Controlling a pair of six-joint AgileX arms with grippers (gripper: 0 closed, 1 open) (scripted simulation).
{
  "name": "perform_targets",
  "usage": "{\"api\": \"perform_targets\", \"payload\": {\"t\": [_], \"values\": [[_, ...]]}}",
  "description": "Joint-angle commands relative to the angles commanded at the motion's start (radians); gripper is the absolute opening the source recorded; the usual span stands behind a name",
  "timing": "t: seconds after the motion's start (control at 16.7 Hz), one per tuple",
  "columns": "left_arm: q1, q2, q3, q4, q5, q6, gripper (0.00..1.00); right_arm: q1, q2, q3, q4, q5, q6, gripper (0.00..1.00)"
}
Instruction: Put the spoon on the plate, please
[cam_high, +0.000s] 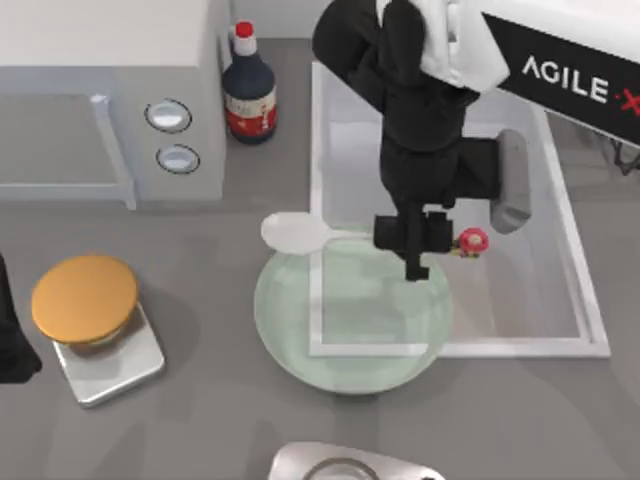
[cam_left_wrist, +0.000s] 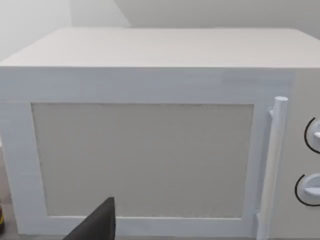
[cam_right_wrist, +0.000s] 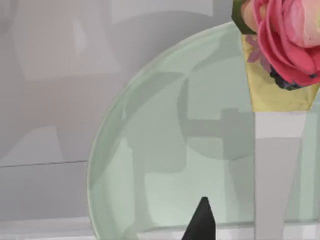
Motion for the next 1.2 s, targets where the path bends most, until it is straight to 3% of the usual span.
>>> {"api": "perform_targets", "payload": {"t": [0.6, 1.02, 1.2], "values": [[0.0, 0.0, 0.0, 0.0, 0.0, 0.0, 1.0, 0.066, 0.12, -0.044, 0.163, -0.043, -0.019, 0.0], [0.0, 0.0, 0.0, 0.0, 0.0, 0.0, 1.0, 0.071, 0.144, -0.064, 0.175, -0.046, -0.019, 0.0], [0.0, 0.0, 0.0, 0.0, 0.0, 0.0, 1.0, 0.071, 0.144, -0.064, 0.175, -0.046, -0.019, 0.23]]}}
